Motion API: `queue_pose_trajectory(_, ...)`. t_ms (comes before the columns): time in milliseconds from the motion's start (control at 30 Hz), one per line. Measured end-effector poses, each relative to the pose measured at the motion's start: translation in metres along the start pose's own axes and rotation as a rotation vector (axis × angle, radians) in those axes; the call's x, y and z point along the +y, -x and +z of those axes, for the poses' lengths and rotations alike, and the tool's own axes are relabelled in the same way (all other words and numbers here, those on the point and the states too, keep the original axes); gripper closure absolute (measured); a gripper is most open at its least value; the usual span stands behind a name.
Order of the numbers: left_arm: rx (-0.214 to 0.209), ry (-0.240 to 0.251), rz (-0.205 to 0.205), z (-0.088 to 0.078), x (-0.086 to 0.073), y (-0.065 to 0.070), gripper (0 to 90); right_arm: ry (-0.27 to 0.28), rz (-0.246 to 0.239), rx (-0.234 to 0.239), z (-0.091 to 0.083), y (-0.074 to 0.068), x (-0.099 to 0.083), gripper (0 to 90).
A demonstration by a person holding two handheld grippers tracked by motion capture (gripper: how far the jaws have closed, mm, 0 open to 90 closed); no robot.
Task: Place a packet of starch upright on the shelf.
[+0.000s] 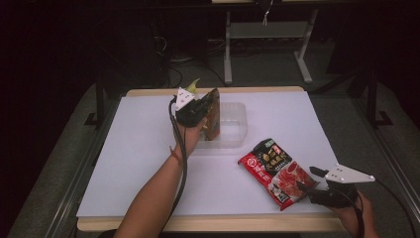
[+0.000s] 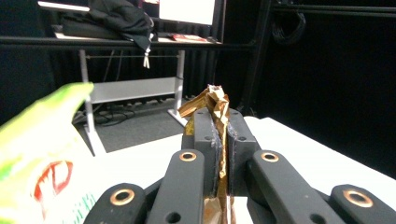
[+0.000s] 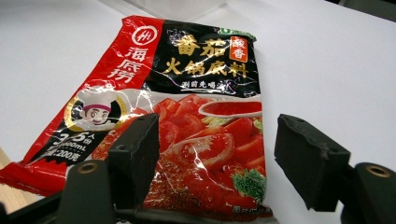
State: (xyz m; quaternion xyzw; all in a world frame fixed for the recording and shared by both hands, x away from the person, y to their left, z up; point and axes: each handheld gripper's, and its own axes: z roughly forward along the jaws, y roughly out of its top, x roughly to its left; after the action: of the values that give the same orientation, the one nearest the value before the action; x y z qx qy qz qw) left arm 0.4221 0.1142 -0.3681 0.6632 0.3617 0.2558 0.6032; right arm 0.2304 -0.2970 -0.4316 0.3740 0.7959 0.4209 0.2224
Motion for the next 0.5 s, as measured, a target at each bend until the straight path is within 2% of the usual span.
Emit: queue_pose_trajectory(500, -0.11, -0.026, 0.059, -0.029, -0.009, -0.004, 80.6, -0.004, 0.001, 0.001, 0.002, 0.0, 0.001, 31.1)
